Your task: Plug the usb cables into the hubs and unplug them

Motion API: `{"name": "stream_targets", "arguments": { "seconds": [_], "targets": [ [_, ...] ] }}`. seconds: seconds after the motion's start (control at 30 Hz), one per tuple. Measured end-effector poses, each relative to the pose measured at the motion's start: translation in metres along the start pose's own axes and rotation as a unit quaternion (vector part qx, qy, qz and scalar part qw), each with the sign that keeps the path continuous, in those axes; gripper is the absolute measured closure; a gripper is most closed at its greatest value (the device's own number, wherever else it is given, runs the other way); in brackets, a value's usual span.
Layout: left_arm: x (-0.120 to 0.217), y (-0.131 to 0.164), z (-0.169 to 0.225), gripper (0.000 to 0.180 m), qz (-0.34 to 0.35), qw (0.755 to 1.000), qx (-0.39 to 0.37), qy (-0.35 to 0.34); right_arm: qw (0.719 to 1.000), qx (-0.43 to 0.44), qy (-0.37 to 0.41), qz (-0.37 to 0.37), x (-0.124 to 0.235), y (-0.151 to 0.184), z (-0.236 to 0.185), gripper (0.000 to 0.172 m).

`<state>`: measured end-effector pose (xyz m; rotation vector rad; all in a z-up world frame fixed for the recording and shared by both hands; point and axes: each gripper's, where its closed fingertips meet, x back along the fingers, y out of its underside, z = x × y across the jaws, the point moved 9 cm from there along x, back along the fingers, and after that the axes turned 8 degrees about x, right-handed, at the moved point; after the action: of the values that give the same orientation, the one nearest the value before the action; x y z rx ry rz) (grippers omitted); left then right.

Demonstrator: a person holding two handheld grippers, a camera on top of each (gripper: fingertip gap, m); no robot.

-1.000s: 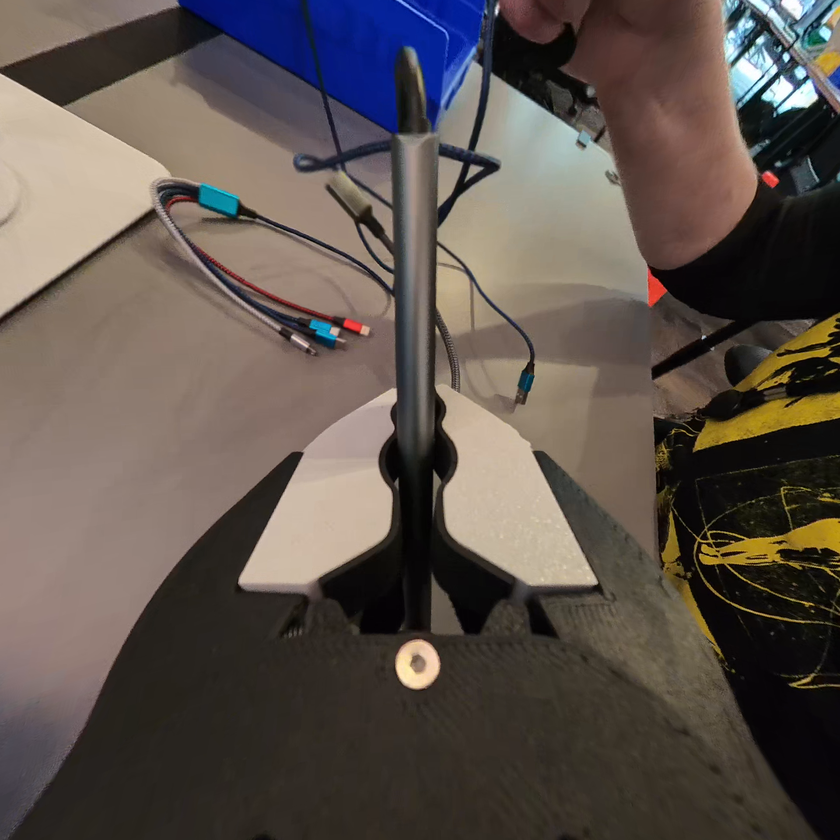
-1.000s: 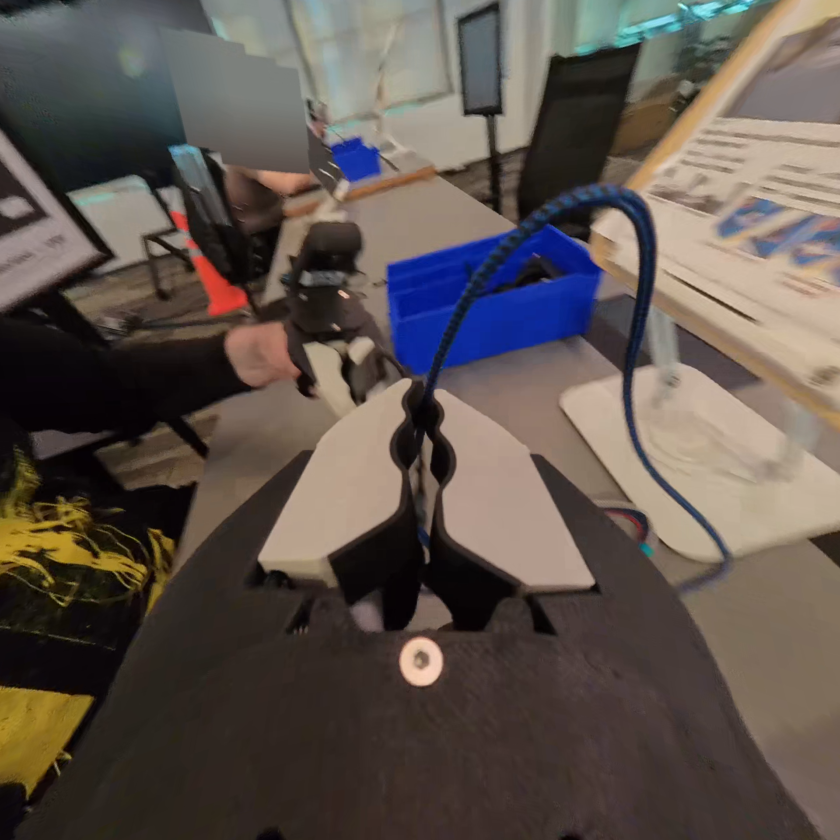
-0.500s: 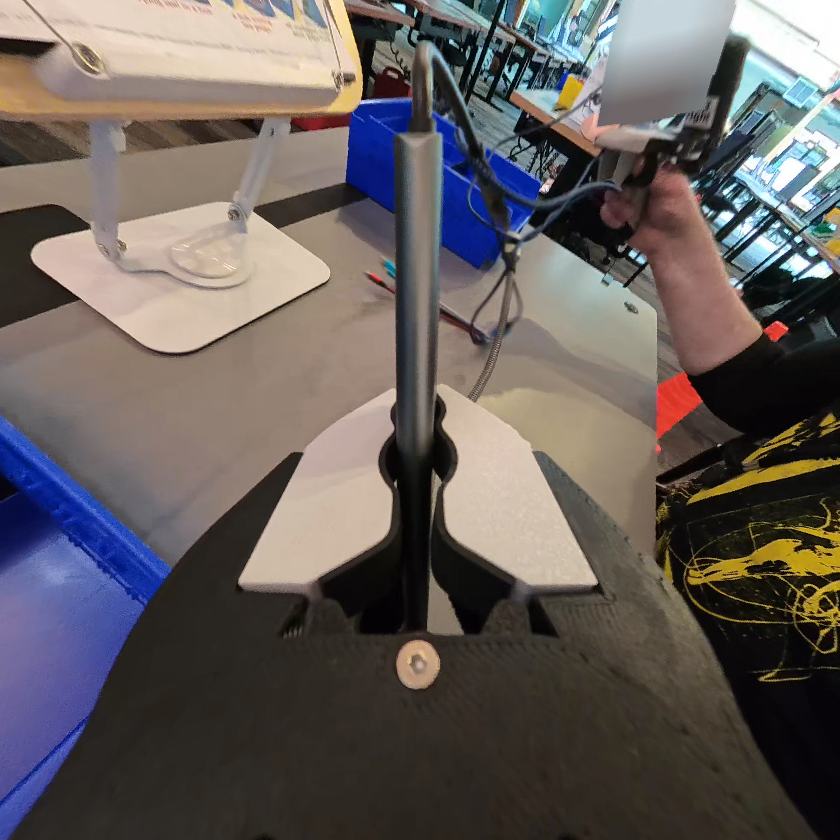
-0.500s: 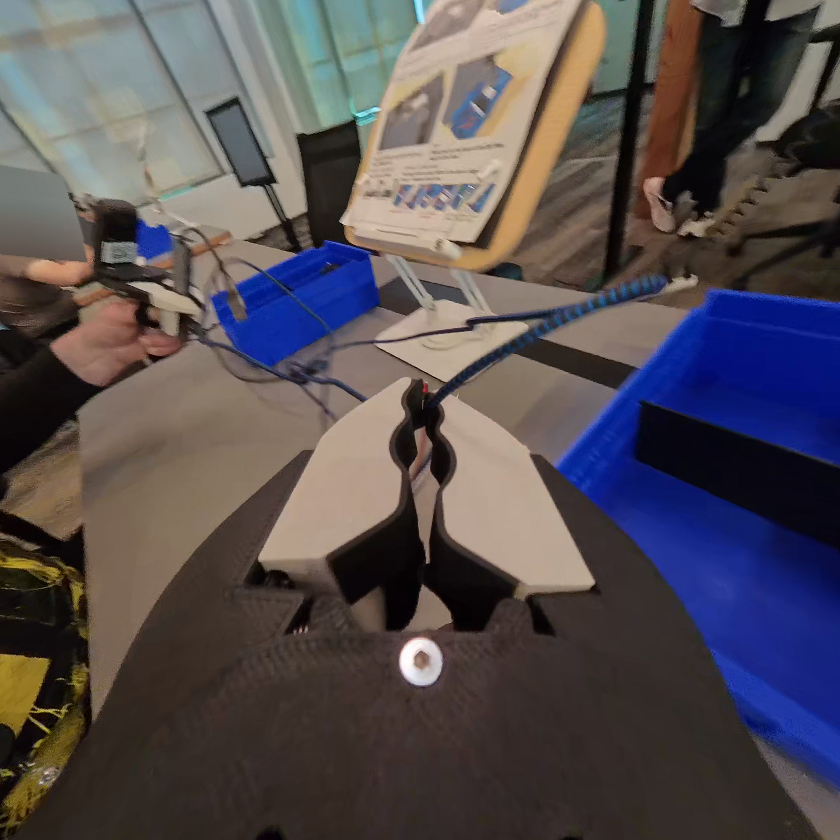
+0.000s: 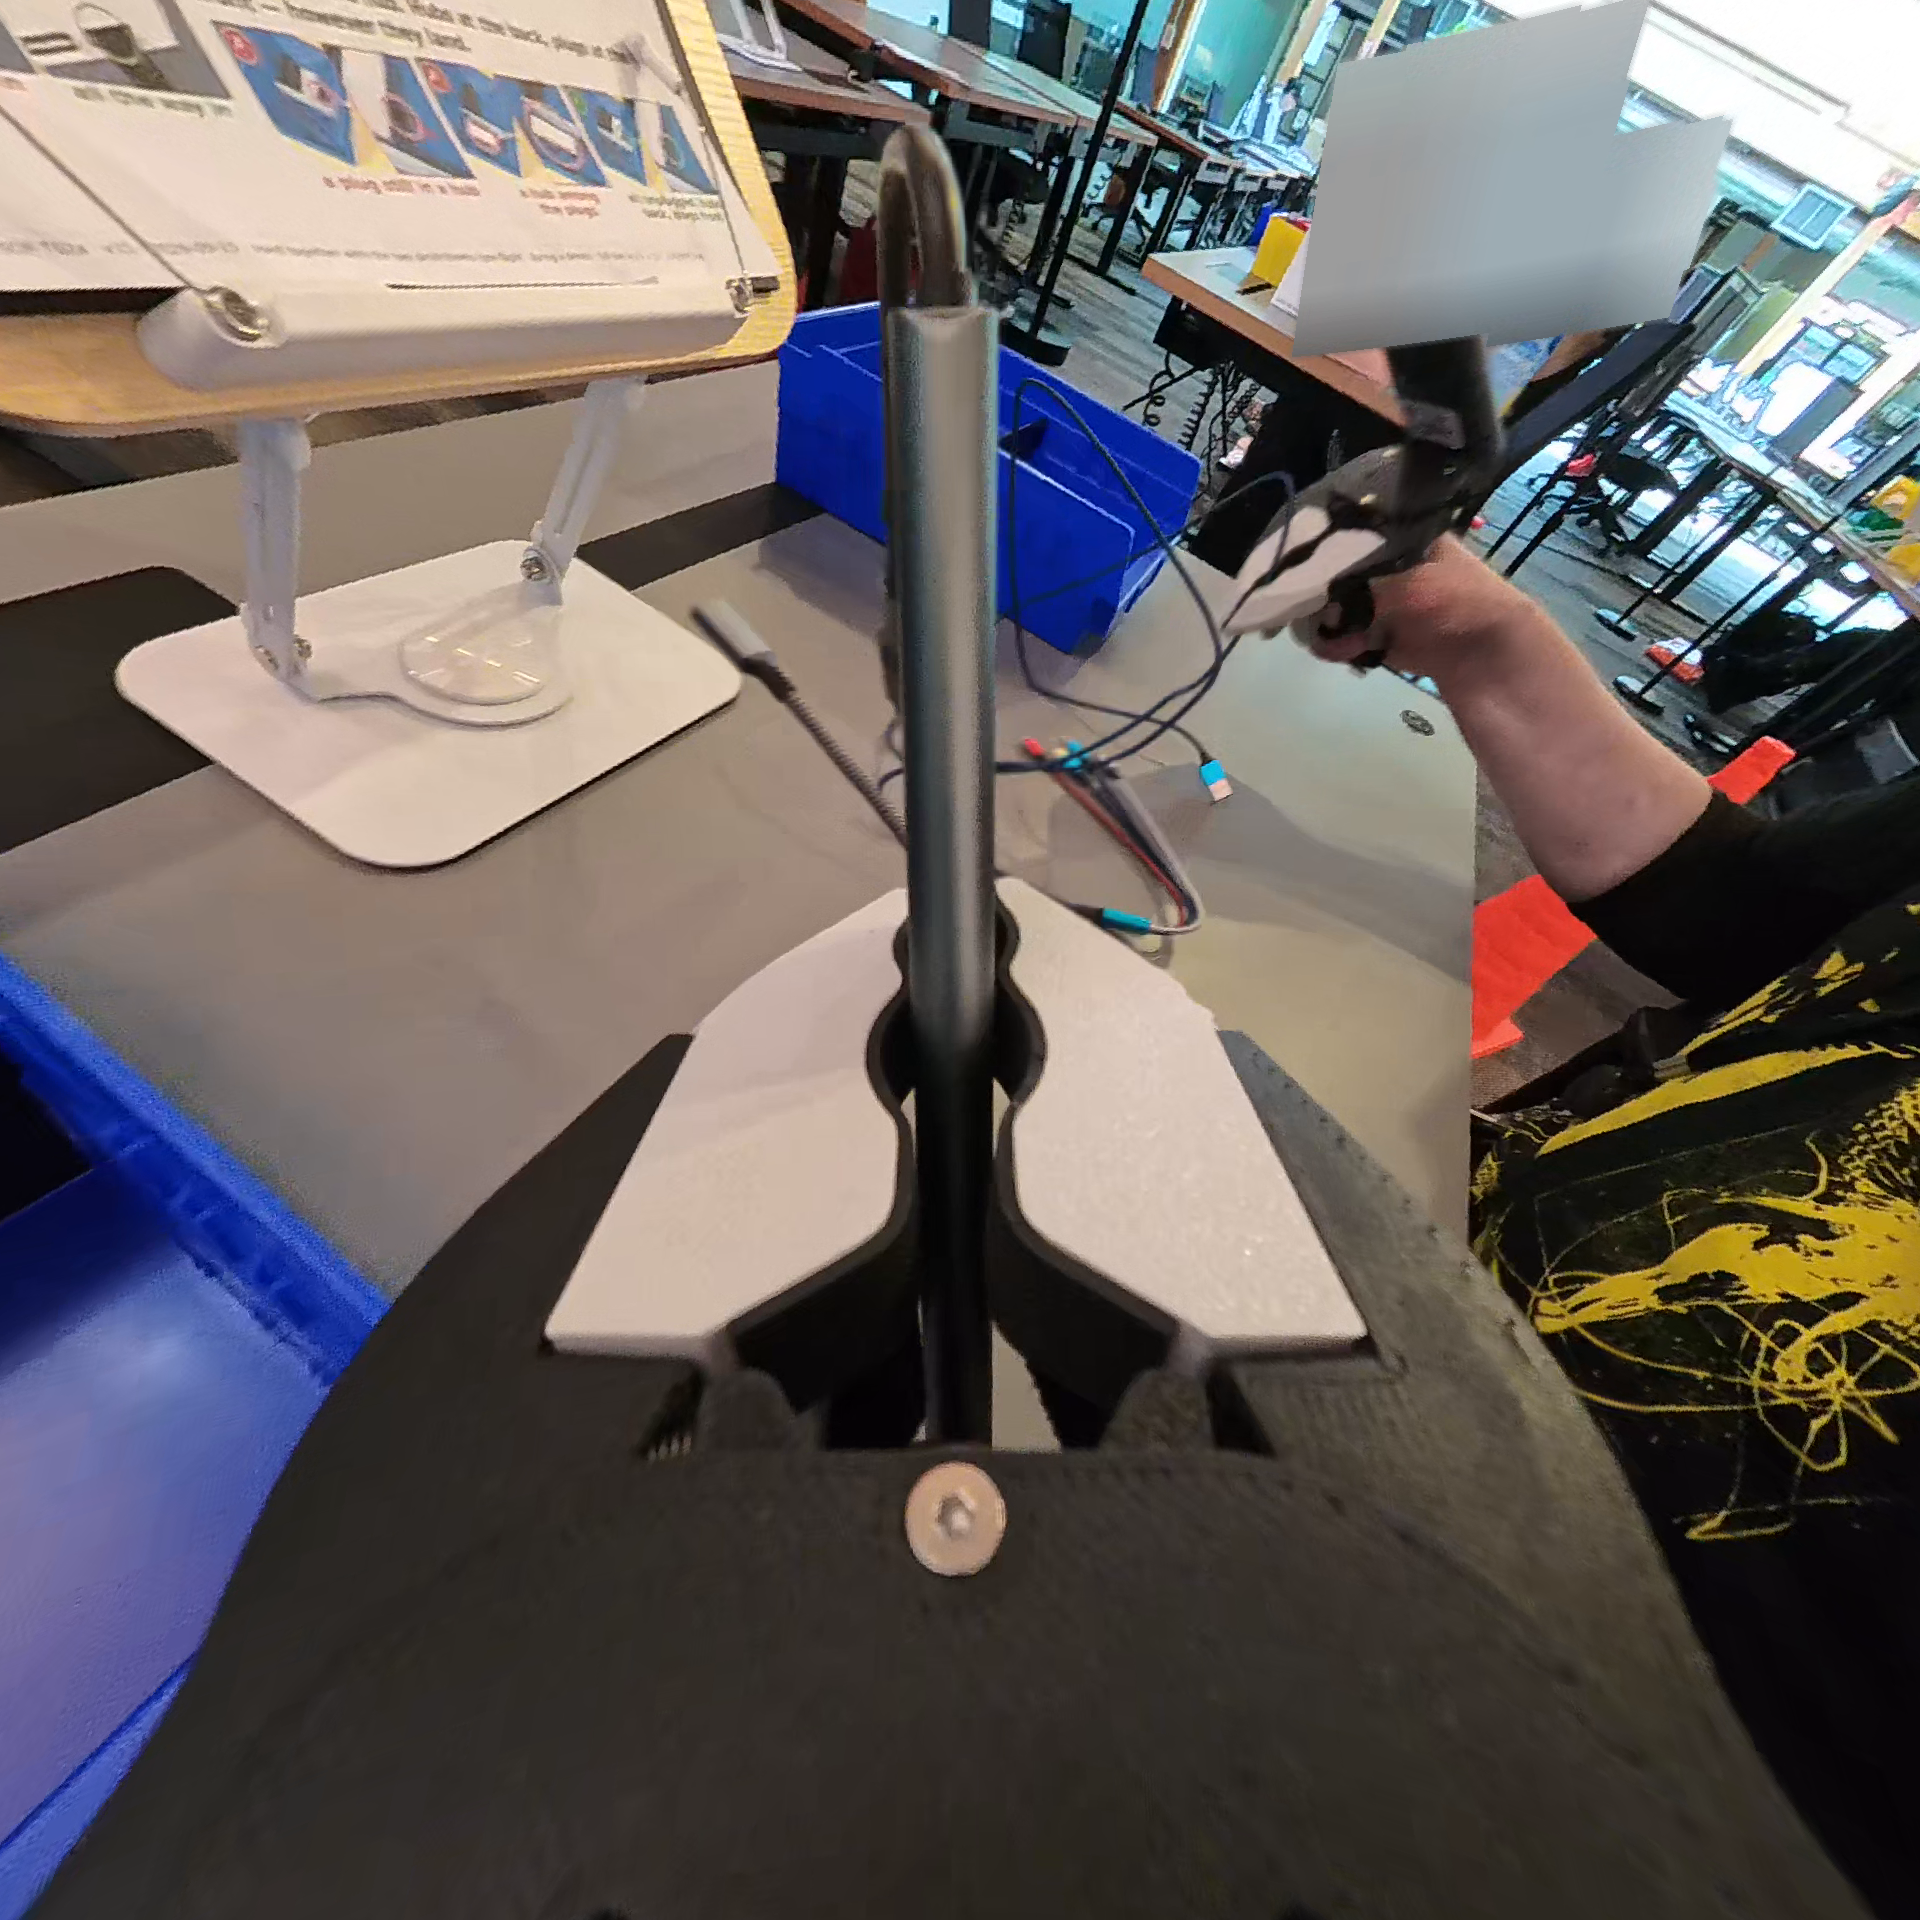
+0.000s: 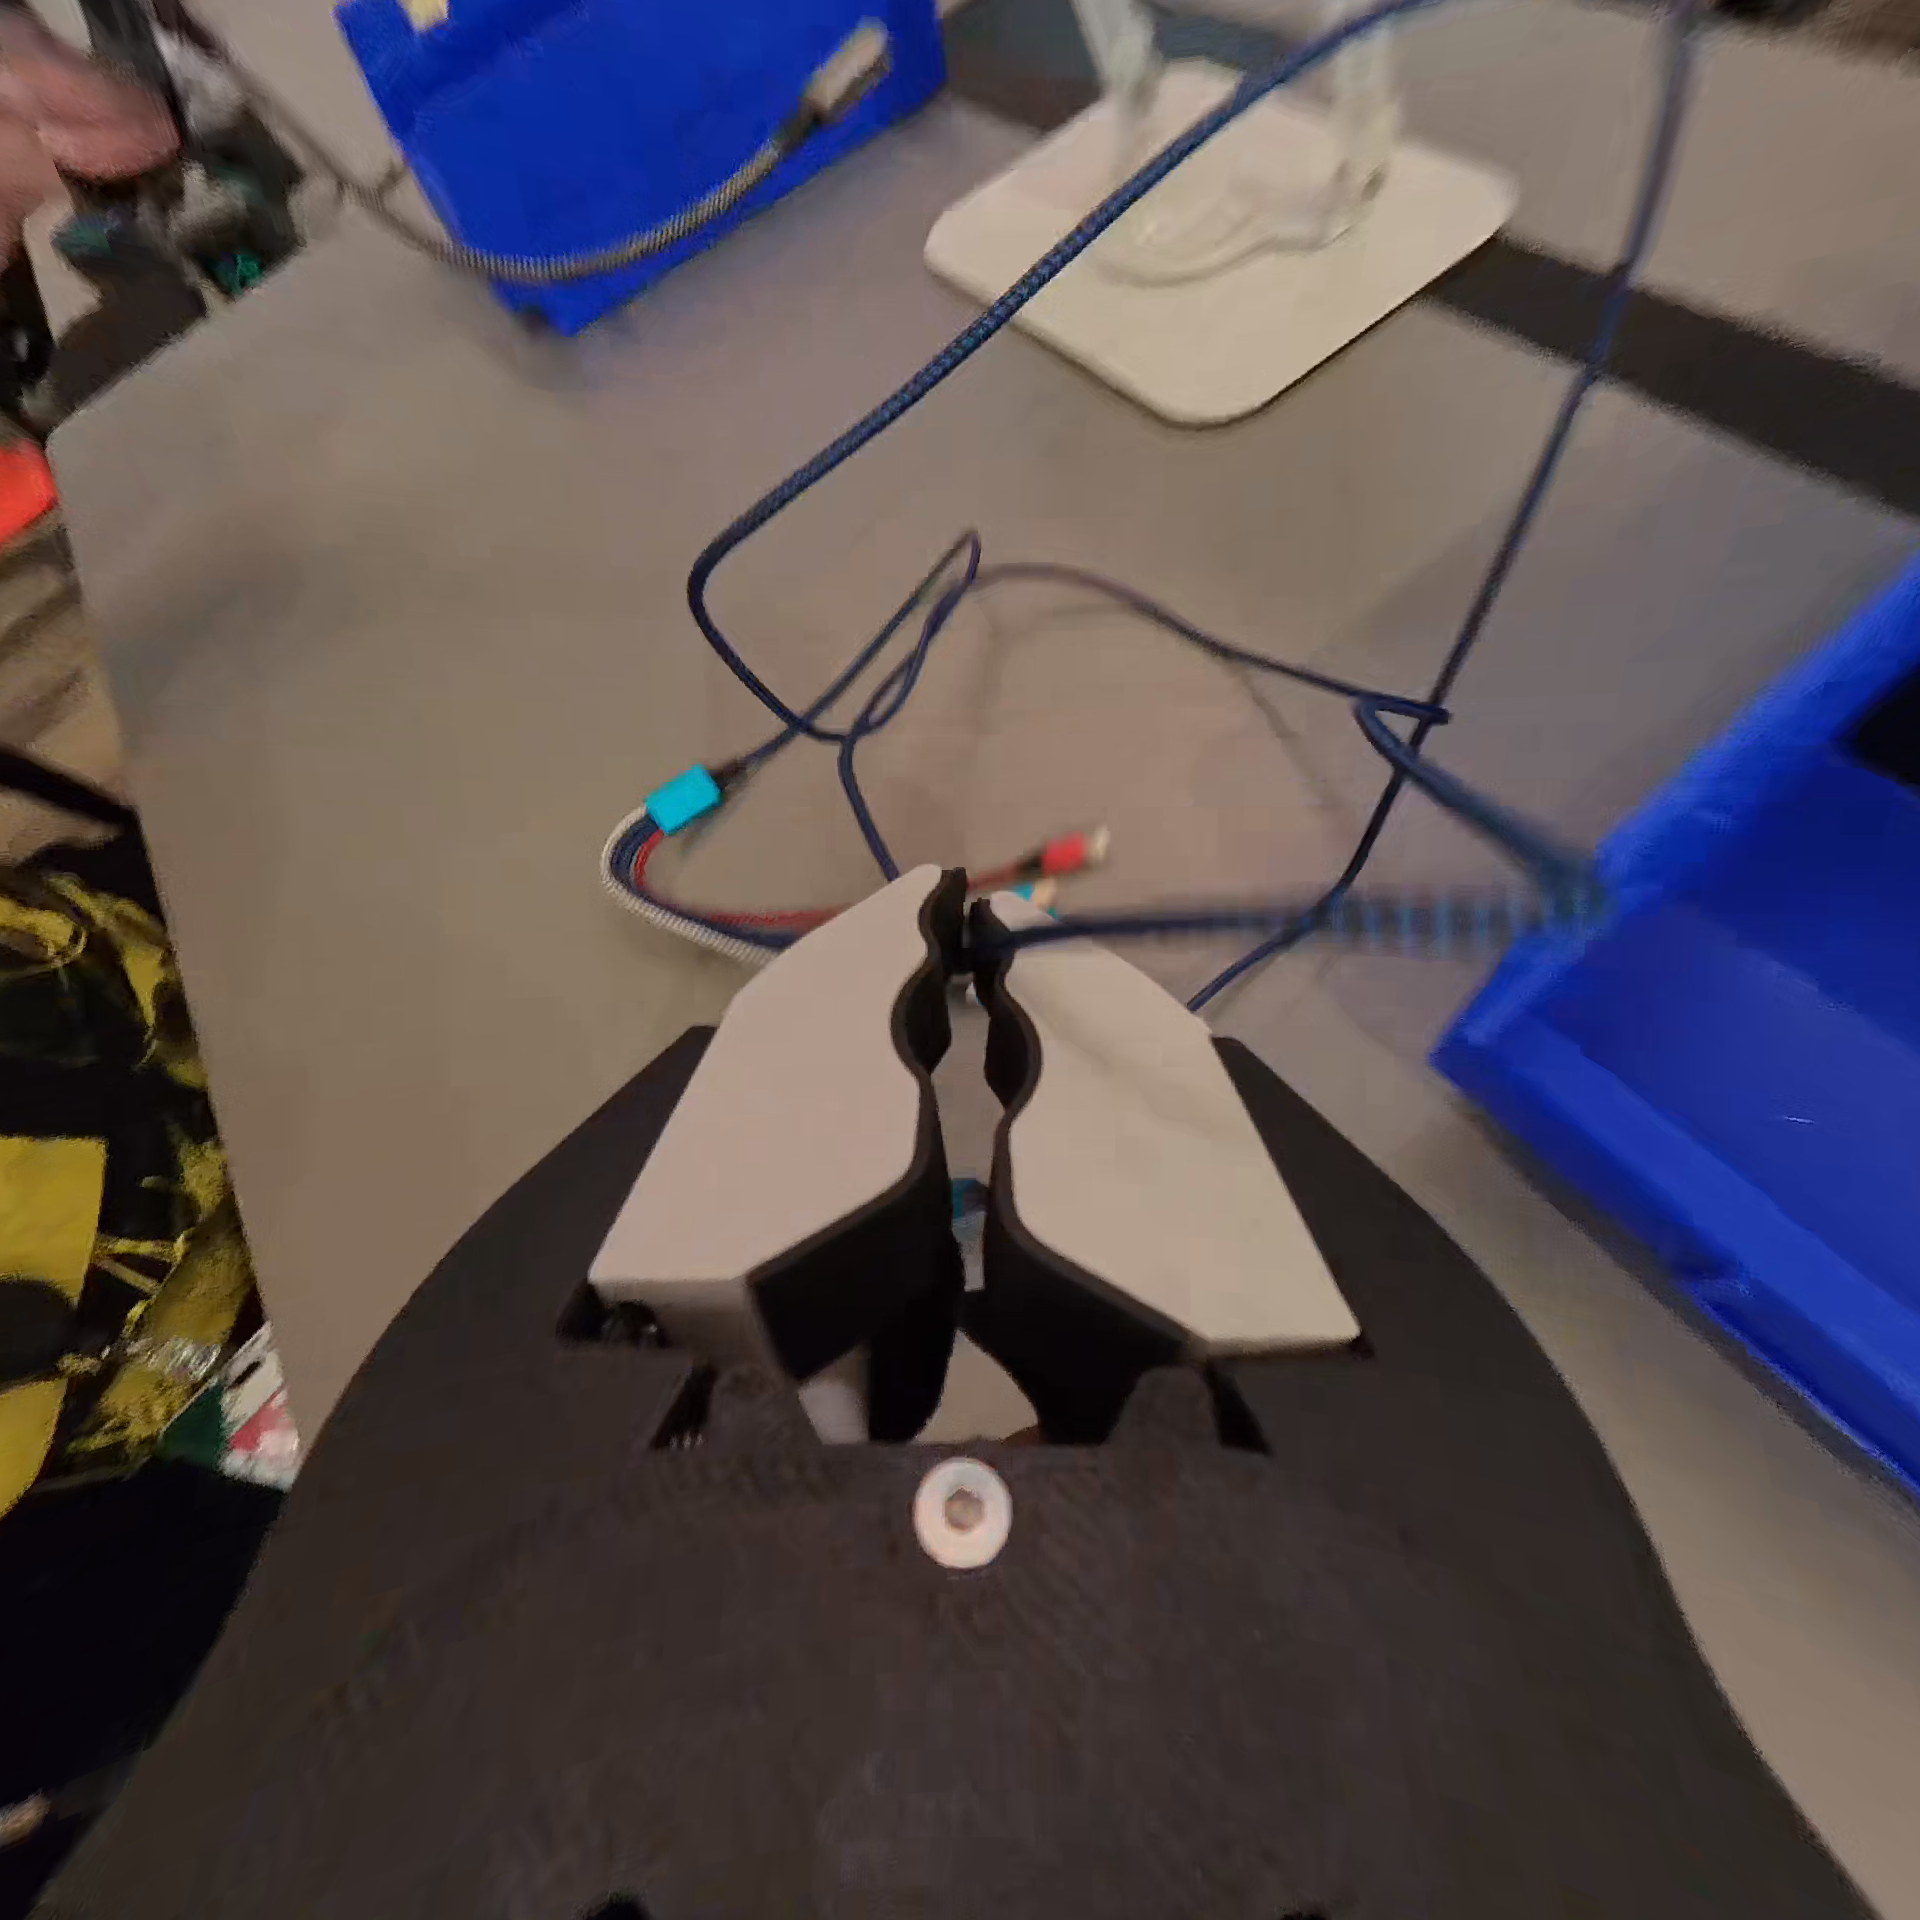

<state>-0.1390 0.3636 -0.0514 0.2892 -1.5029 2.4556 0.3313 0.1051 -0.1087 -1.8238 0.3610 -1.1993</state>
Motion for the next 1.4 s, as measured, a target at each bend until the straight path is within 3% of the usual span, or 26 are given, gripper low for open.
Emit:
{"name": "stream_targets", "arguments": {
  "seconds": [0.07,0.2,0.33,0.43,0.5,0.57,0.63,0.77,1.03,1.13,1.3,1.37,1.4],
  "targets": [
    [-0.009,0.001,0.004,0.172,-0.001,1.0,0.0,0.012,0.999,0.013,-0.03,-0.043,-0.018,0.002,-0.009,0.17],
    [-0.021,0.005,0.009,0.172,-0.016,1.0,-0.008,0.022,0.986,0.053,-0.08,-0.134,-0.043,0.012,-0.033,0.15],
    [-0.018,0.009,0.006,0.172,-0.01,1.0,-0.003,0.018,0.984,0.066,-0.085,-0.143,-0.033,0.01,-0.05,0.101],
    [-0.012,0.01,0.002,0.172,-0.006,1.0,0.002,0.01,0.99,0.083,-0.037,-0.106,-0.021,-0.014,-0.055,0.076],
    [-0.01,0.011,0.001,0.172,-0.004,1.0,0.005,0.003,0.992,0.062,0.035,-0.106,-0.023,-0.027,-0.046,0.047],
    [-0.008,0.013,0.003,0.172,-0.004,1.0,0.006,0.002,0.991,0.008,0.051,-0.123,-0.039,-0.028,-0.033,0.025],
    [-0.007,0.016,0.005,0.172,-0.008,1.0,0.006,-0.001,0.989,-0.065,0.024,-0.134,-0.065,-0.021,-0.025,0.025],
    [-0.006,0.02,0.005,0.172,-0.014,1.0,0.009,0.0,0.979,-0.106,0.032,-0.169,-0.113,-0.002,-0.015,0.025],
    [-0.002,0.021,-0.003,0.172,-0.011,1.0,0.018,-0.007,0.958,-0.001,0.08,-0.275,-0.186,-0.026,-0.038,0.025],
    [0.001,0.021,-0.003,0.172,-0.008,1.0,0.018,-0.01,0.959,0.012,0.09,-0.268,-0.197,-0.044,-0.045,0.025],
    [0.004,0.019,-0.005,0.172,-0.005,1.0,0.019,-0.014,0.946,0.011,0.086,-0.312,-0.224,-0.045,-0.048,0.026],
    [0.006,0.019,-0.005,0.172,-0.002,1.0,0.02,-0.016,0.952,0.02,0.077,-0.297,-0.222,-0.051,-0.052,0.042],
    [0.007,0.018,-0.005,0.172,-0.001,1.0,0.02,-0.016,0.958,0.028,0.067,-0.276,-0.22,-0.053,-0.056,0.076]
  ]
}}
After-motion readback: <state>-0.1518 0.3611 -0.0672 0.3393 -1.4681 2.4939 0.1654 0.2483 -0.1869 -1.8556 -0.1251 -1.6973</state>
